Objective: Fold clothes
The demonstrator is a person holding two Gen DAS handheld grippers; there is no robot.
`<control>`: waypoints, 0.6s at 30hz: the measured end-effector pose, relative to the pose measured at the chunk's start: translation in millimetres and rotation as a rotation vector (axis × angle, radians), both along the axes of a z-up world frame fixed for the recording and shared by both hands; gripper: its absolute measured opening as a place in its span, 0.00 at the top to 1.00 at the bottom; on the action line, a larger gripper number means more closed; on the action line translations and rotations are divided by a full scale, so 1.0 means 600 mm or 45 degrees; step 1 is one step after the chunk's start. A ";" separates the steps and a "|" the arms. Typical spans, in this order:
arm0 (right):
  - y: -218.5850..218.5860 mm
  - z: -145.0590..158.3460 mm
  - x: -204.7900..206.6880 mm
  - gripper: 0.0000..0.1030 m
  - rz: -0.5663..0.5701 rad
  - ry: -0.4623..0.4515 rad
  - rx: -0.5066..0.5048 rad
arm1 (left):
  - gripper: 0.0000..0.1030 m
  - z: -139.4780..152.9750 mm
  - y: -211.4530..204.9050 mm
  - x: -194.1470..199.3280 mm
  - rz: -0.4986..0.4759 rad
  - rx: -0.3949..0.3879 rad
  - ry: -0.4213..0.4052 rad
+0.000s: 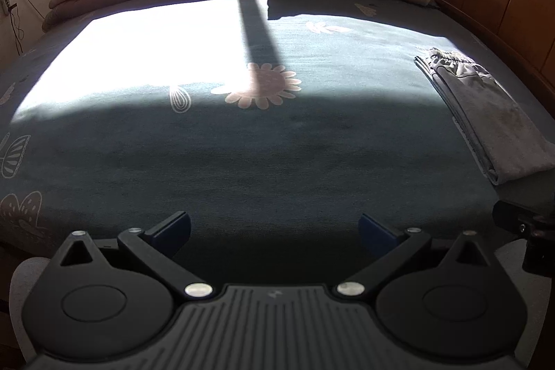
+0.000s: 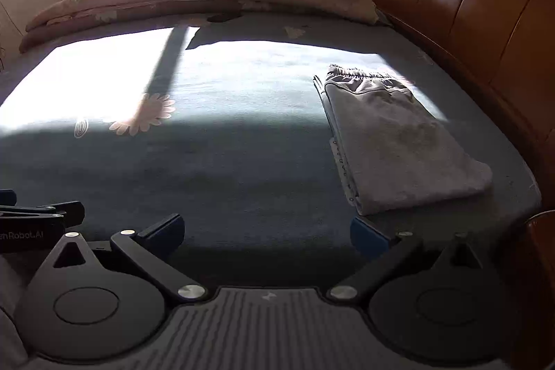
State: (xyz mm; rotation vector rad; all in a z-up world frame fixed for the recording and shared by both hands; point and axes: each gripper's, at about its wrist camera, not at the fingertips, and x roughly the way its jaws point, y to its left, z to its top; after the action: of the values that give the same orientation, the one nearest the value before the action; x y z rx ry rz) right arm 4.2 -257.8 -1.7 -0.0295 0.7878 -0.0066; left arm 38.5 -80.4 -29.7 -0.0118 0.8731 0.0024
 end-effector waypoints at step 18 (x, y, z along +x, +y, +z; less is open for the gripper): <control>0.015 -0.017 0.004 0.00 0.019 0.021 0.003 | 0.00 -0.004 0.012 -0.010 0.009 0.014 0.012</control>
State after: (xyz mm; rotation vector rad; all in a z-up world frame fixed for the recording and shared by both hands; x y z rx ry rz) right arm 6.7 -249.0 -11.6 -0.0330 0.8040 0.0087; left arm 32.4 -73.4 -31.9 -0.0044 0.8828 0.0142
